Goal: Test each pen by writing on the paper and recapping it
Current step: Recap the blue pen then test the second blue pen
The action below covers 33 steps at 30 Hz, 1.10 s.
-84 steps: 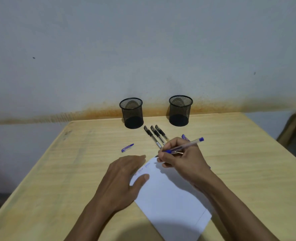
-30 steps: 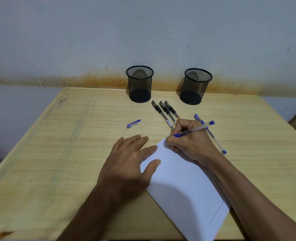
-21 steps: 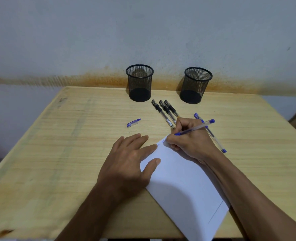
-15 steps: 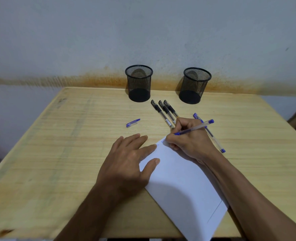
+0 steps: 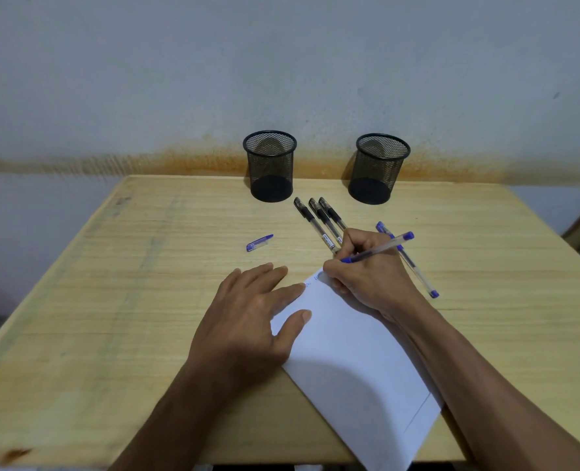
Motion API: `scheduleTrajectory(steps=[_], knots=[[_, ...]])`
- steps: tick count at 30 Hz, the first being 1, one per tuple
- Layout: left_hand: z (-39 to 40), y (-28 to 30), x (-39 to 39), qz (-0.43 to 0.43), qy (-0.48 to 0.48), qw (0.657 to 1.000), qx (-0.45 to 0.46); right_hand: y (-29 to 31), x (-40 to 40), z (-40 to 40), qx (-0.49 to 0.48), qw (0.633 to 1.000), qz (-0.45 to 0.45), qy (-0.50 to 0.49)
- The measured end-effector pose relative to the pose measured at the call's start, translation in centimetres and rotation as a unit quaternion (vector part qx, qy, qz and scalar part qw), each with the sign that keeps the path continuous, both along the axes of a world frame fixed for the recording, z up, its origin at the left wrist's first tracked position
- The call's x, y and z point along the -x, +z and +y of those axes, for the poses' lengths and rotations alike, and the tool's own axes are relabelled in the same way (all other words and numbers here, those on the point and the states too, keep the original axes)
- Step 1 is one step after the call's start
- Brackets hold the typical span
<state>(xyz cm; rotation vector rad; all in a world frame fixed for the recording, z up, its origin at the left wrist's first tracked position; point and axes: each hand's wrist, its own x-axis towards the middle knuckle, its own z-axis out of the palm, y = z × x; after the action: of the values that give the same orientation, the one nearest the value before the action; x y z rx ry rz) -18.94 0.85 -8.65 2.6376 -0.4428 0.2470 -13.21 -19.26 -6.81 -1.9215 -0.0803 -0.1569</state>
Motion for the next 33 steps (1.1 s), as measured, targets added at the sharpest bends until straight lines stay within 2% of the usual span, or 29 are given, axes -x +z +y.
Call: scheduleTrajectory(steps=[9,11,13,14,17,22,28,33], knots=[[0.1,0.2,0.2,-0.022,-0.004,1.0,-0.015,0.4,0.4,0.0,-0.001,1.0,0.01,-0.013],[0.1,0.5,0.1,-0.015,0.018,0.997,0.078,0.7,0.7,-0.2,-0.054,0.998,0.032,-0.008],[0.0,1.1,-0.4,-0.015,0.069,0.979,0.189,1.4,1.1,-0.5,-0.144,0.988,0.061,-0.007],[0.0,1.5,-0.8,-0.033,0.099,0.974,0.2,1.8,1.4,-0.7,-0.175,0.982,0.072,-0.015],[0.0,2.4,-2.9,-0.063,0.168,0.974,0.139,3.0,2.9,-1.6,-0.161,0.985,0.055,-0.029],[0.4,3.1,-6.2,0.008,0.228,0.973,0.018,4.0,6.1,-3.4,-0.204,0.978,0.04,-0.021],[-0.1,3.8,-6.9,0.011,0.223,0.975,0.024,4.8,8.7,-6.3,-0.218,0.974,0.03,-0.047],[-3.9,5.6,-4.0,-0.045,0.133,0.98,0.141,4.9,9.4,-8.1,-0.26,0.961,0.018,-0.096]])
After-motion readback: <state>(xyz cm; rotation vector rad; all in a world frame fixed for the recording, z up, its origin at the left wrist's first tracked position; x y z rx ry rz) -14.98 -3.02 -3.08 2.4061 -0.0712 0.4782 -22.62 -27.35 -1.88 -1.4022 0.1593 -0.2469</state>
